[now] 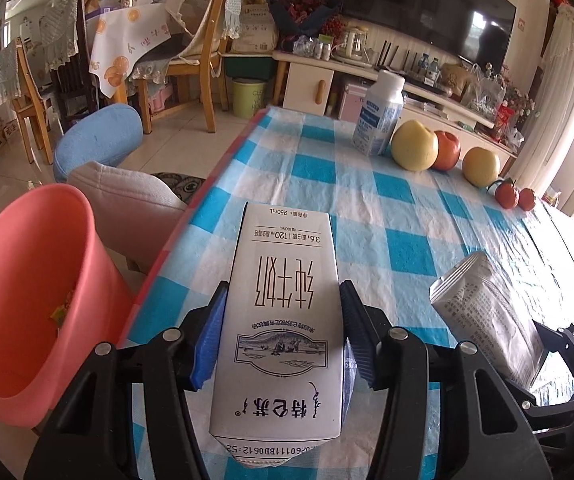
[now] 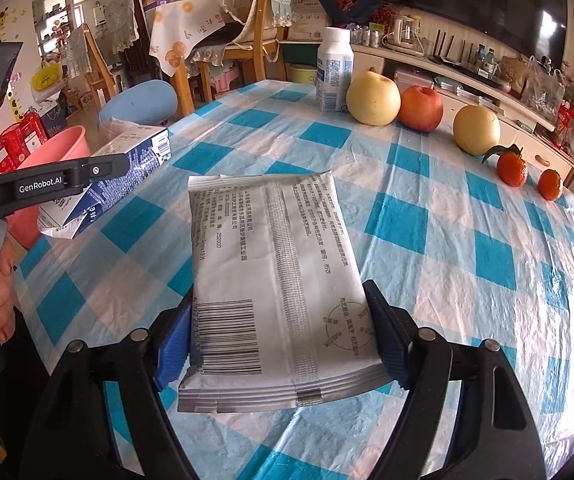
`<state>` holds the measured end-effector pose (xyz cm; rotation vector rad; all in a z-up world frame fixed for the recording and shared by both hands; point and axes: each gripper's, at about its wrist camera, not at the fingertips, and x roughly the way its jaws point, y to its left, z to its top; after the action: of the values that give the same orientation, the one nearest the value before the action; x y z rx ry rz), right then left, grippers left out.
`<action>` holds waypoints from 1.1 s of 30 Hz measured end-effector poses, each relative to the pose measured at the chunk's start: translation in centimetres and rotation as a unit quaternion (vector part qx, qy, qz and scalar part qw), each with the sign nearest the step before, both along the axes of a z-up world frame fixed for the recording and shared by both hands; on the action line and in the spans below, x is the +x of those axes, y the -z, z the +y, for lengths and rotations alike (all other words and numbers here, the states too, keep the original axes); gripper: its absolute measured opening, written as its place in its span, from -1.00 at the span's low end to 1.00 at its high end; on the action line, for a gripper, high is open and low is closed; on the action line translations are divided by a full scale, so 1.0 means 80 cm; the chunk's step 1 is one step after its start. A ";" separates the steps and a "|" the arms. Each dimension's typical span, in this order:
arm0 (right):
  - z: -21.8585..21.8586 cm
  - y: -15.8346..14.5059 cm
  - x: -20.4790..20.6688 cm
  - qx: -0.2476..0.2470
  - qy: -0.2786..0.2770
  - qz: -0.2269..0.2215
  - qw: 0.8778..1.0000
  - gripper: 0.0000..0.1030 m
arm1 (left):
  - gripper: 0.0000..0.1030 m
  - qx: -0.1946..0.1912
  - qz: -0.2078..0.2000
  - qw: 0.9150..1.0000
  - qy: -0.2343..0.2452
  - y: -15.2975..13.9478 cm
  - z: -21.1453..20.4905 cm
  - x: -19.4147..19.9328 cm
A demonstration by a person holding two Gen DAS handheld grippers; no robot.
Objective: Collect trash
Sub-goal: 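Carry milk carton and paper packet in both grippers over pink bucket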
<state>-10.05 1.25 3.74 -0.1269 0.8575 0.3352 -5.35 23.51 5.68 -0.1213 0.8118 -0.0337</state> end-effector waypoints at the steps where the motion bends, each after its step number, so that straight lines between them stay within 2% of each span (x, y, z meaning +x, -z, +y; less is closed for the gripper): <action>1: 0.003 -0.002 -0.001 -0.001 -0.001 -0.001 1.000 0.51 | 0.08 0.000 -0.003 1.000 -0.001 -0.002 0.002 0.000; 17: 0.056 -0.030 -0.006 -0.011 -0.017 -0.018 1.000 0.51 | 0.08 -0.013 -0.045 0.997 -0.060 -0.033 0.070 -0.014; 25: 0.112 -0.051 0.000 -0.015 -0.057 -0.035 0.998 0.51 | 0.08 -0.017 -0.058 0.993 -0.104 -0.040 0.114 -0.020; 33: 0.186 -0.075 0.011 -0.026 -0.110 -0.049 0.992 0.51 | 0.08 -0.042 -0.063 0.984 -0.163 -0.042 0.177 -0.027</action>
<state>-9.16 16.17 9.75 -0.2850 0.7570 0.5084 -7.53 37.68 9.01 -0.3273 0.6571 0.2322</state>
